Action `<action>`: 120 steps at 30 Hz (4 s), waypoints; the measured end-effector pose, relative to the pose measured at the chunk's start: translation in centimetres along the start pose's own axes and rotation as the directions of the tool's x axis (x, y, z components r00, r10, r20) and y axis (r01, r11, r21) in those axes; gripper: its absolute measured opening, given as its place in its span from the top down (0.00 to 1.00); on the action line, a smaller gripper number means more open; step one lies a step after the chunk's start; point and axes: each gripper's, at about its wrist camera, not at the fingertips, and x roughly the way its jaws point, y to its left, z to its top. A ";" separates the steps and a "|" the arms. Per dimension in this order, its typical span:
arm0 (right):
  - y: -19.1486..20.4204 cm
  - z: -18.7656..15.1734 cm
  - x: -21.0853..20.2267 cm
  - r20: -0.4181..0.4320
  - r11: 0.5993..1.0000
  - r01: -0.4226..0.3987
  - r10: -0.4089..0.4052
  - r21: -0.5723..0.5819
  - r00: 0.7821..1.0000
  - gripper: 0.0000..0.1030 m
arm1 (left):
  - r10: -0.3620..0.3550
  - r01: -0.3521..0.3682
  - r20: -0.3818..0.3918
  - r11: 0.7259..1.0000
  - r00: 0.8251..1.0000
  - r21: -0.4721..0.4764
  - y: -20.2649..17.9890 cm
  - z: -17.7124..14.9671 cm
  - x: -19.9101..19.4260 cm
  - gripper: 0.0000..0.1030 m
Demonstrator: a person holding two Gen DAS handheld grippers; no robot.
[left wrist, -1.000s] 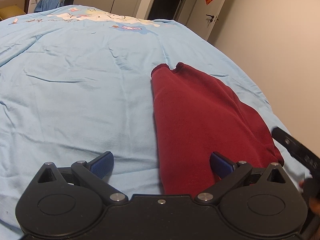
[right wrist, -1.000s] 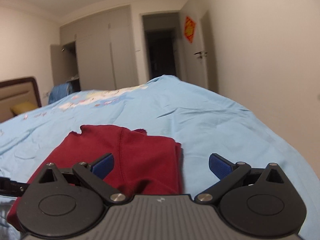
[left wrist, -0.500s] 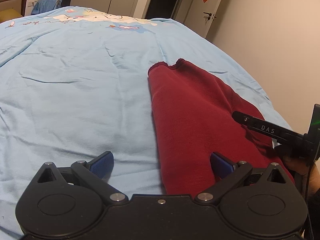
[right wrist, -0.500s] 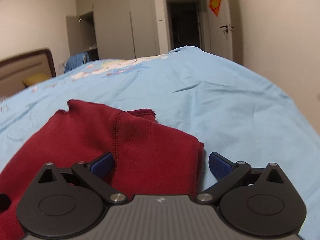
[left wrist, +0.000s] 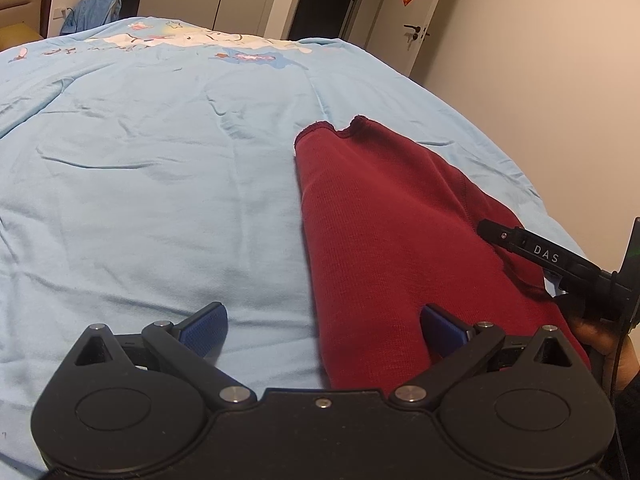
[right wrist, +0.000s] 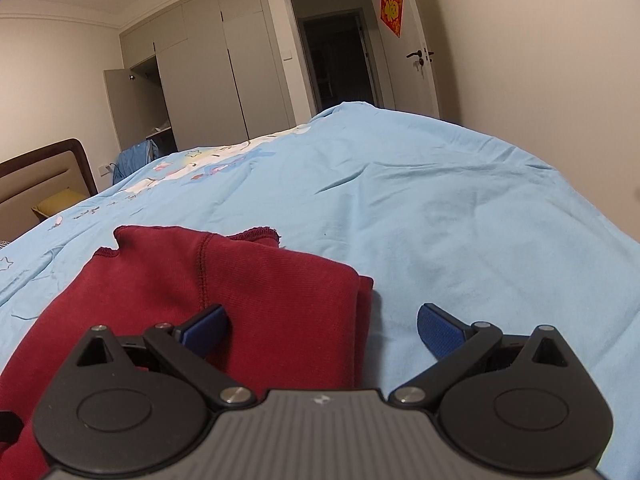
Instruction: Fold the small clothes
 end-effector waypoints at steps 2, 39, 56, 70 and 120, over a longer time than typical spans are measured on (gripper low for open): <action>0.1 0.0 0.1 0.004 1.000 0.000 0.000 0.001 1.000 0.00 | -0.001 0.001 0.000 1.000 1.000 -0.005 0.0 0.3 -0.3 0.01; -0.6 -0.5 -0.8 0.046 0.993 -0.071 0.067 0.096 0.997 0.01 | 0.022 -0.028 0.112 0.998 0.993 0.054 0.3 1.5 3.7 0.01; -0.7 -1.8 -2.0 0.068 0.981 -0.118 0.109 0.153 0.992 0.47 | 0.007 -0.011 0.093 0.999 0.996 0.046 0.5 1.6 3.4 0.01; 1.2 -2.1 -2.9 0.094 0.995 -0.068 0.061 0.073 0.994 0.83 | -0.111 0.111 -0.001 0.993 0.994 -0.034 0.5 2.8 3.2 0.42; 20.0 3.6 9.4 -0.026 0.953 -0.166 0.165 -0.253 0.986 0.75 | 0.164 -0.151 0.115 0.982 0.980 -0.114 14.0 10.2 -0.7 0.58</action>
